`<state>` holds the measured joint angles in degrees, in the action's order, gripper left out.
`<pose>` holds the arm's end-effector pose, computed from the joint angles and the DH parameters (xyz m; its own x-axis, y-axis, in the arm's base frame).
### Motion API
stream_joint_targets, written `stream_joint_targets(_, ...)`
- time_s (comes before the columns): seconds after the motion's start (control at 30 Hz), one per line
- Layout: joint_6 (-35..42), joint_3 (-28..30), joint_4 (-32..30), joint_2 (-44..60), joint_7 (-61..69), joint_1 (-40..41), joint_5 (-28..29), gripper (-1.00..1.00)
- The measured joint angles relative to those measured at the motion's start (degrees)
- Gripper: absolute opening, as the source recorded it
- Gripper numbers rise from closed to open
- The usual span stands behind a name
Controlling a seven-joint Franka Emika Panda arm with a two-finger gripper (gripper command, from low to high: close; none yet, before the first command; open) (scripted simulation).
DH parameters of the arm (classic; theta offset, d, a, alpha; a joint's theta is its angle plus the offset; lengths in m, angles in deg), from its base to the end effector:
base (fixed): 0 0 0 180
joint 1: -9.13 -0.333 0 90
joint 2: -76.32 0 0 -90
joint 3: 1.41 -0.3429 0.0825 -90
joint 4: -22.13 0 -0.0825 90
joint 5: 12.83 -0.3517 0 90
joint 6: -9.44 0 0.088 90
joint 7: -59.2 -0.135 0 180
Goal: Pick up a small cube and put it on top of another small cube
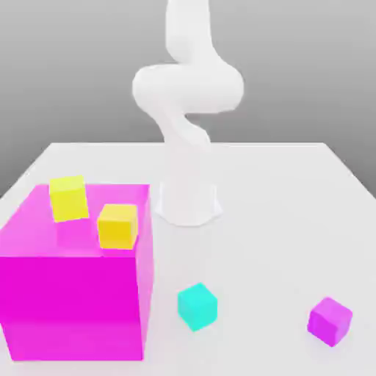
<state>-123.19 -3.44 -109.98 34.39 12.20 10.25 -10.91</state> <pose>0.3403 0.0093 0.6843 0.5082 -0.7004 0.5012 -0.5349 -0.7128 -0.4537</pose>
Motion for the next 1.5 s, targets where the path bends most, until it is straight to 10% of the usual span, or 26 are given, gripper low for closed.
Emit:
stream_joint_targets(0.6,-21.19,-11.98,-19.31,36.76,-39.68,9.39,5.13,0.0)
stream_joint_targets(0.83,-29.9,-11.55,-28.23,44.08,-56.93,10.54,0.84,0.0)
stream_joint_targets(1.07,-40.98,-2.94,-26.66,56.88,-65.53,3.76,8.64,0.0)
stream_joint_targets(1.1,-41.87,-2.0,-26.47,57.96,-65.85,2.92,9.05,-1.0)
stream_joint_targets(1.5,-34.48,-7.04,-28.24,48.62,-60.94,6.33,2.37,-1.0)
